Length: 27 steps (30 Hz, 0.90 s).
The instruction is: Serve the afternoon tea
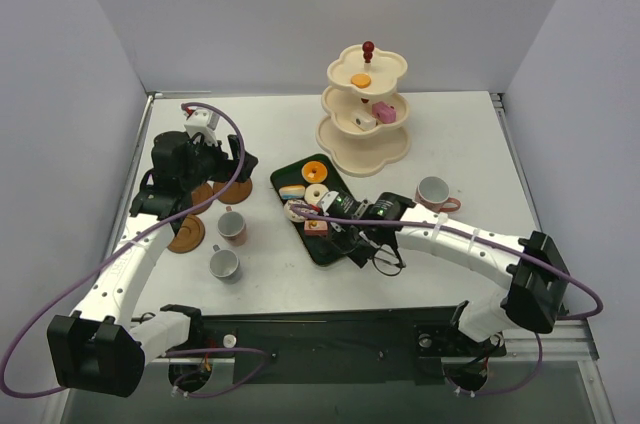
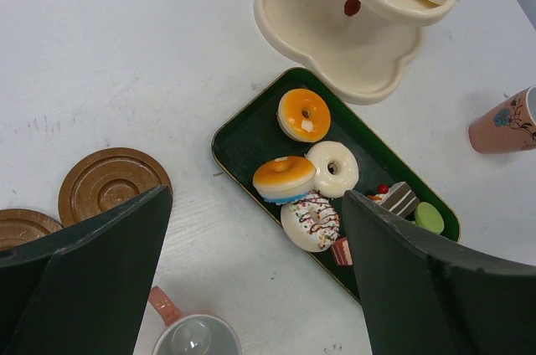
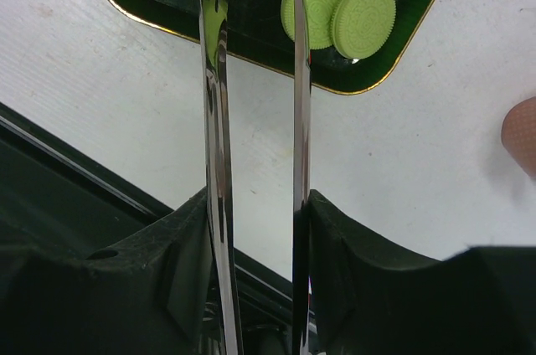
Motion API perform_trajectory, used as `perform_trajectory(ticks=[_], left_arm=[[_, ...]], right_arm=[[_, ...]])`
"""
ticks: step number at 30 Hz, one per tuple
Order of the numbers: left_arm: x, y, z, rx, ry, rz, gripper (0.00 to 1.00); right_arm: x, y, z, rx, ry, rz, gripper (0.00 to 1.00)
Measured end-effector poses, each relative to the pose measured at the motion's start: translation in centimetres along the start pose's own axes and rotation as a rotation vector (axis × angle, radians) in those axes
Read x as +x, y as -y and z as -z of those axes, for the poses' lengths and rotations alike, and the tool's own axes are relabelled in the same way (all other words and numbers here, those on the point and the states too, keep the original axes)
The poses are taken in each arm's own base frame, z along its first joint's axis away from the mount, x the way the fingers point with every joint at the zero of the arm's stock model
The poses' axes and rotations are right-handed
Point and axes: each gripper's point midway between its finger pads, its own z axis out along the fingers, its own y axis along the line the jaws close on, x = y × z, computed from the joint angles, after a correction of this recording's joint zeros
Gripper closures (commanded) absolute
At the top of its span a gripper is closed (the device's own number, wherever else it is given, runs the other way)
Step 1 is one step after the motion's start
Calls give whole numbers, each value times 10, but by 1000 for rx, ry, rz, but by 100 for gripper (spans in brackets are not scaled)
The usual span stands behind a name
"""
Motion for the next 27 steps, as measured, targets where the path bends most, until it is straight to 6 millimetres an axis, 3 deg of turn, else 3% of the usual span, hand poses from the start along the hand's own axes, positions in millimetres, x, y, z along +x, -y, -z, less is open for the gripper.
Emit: perform_trajectory(ticks=[21, 27], left_arm=[[0, 0, 0, 0, 0, 0, 6], [0, 0, 0, 0, 0, 0, 6]], right_arm=[[-11, 12, -7, 69, 6, 39, 60], [-12, 11, -13, 71, -11, 51, 71]])
